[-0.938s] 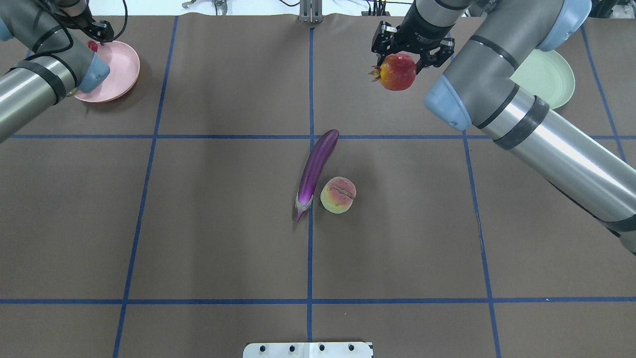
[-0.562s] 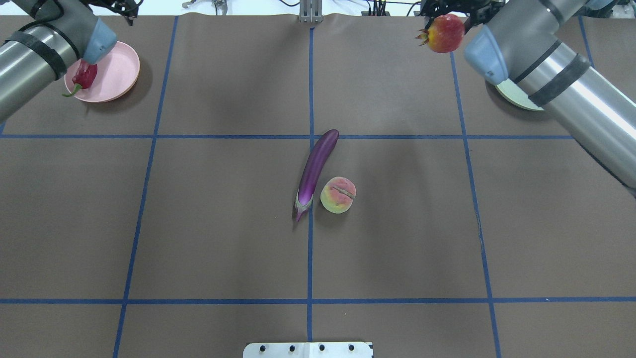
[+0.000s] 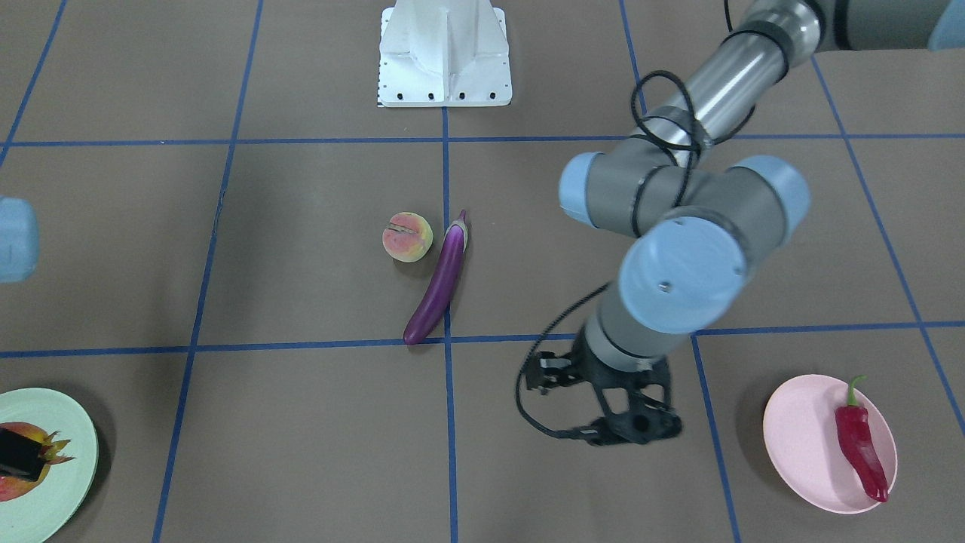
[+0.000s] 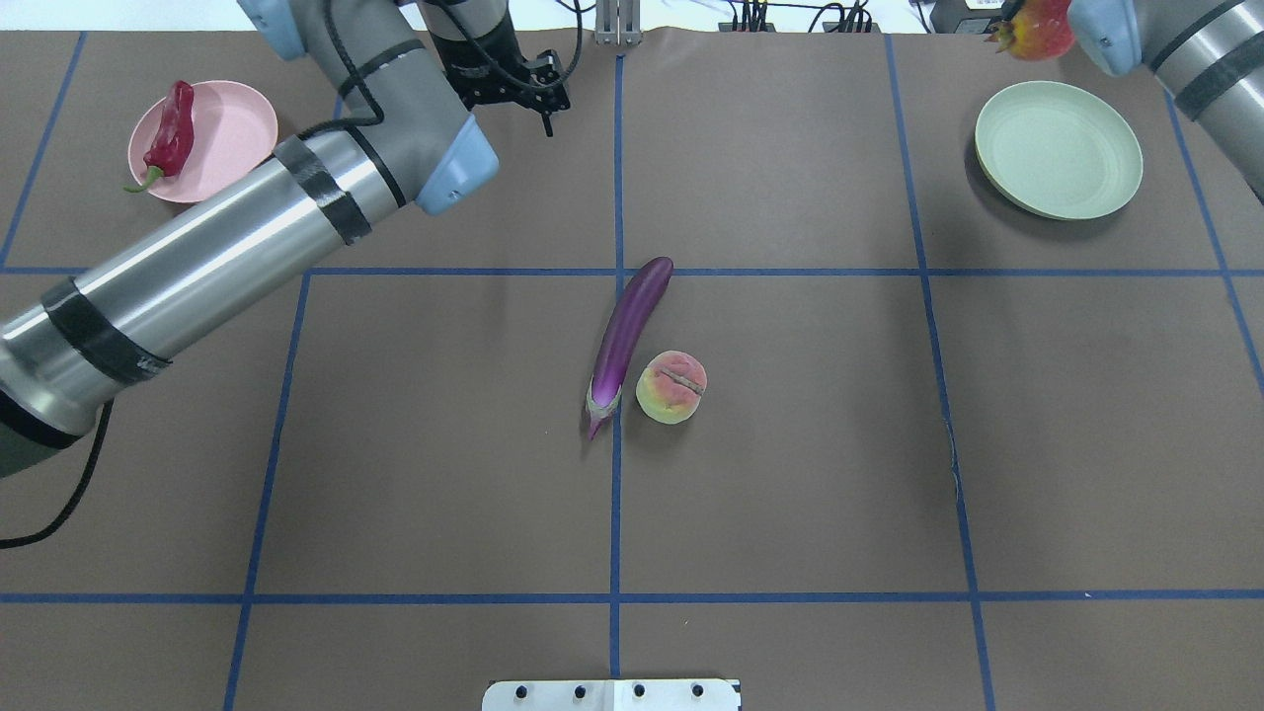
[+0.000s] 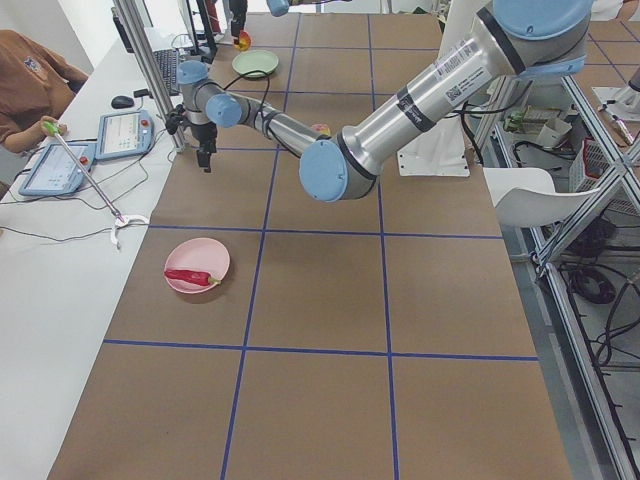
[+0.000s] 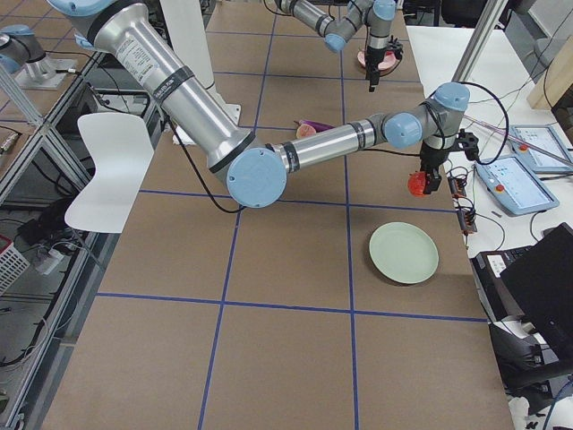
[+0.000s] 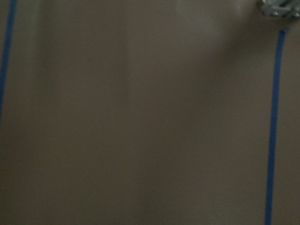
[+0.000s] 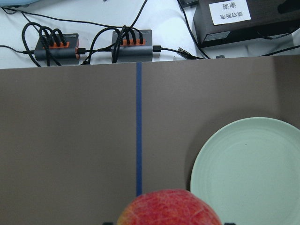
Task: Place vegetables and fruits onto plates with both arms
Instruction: 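Lower the left gripper onto the eggplant while the right places the pomegranate, then lift the eggplant with the left gripper while the right arm withdraws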
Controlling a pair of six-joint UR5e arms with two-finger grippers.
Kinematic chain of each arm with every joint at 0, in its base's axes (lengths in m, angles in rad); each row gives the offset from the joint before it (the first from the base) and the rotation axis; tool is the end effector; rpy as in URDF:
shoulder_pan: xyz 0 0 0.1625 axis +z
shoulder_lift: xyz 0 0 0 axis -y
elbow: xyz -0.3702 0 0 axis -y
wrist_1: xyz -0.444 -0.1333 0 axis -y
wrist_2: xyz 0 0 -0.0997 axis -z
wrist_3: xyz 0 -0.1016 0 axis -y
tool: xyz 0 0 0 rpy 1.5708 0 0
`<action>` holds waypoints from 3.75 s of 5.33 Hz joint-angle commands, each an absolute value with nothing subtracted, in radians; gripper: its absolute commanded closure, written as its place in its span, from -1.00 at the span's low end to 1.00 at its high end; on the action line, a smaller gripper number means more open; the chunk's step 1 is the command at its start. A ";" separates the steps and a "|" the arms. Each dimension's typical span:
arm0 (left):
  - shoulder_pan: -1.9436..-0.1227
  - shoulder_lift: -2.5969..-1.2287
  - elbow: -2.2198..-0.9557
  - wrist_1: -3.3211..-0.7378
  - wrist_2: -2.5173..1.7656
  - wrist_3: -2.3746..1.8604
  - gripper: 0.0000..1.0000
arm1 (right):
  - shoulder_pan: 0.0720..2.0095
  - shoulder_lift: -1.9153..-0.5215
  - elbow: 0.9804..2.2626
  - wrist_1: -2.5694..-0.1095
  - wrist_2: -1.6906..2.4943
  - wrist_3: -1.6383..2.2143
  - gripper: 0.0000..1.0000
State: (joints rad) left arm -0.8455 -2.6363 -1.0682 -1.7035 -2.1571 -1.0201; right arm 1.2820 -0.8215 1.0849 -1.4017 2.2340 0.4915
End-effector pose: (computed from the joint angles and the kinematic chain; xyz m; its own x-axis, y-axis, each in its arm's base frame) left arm 0.4930 -0.6724 0.1058 0.6370 -0.0615 -0.7684 0.0643 0.9976 -0.0266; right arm -0.1614 -0.7917 0.3488 0.7232 -0.0052 0.6906 -0.0939 0.9900 0.1057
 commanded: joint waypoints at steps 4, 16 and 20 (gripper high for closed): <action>-0.635 -2.648 -1.062 -1.801 -2.024 -1.107 -1.00 | 1.243 -0.862 0.858 -1.164 2.189 0.449 1.00; -0.676 -2.665 -1.043 -1.835 -2.030 -1.137 1.00 | 1.264 -0.870 1.140 -1.446 2.331 0.500 -1.00; -0.898 -2.661 -1.043 -1.755 -2.126 -0.964 1.00 | 1.040 -0.894 1.423 -1.468 2.325 0.989 -1.00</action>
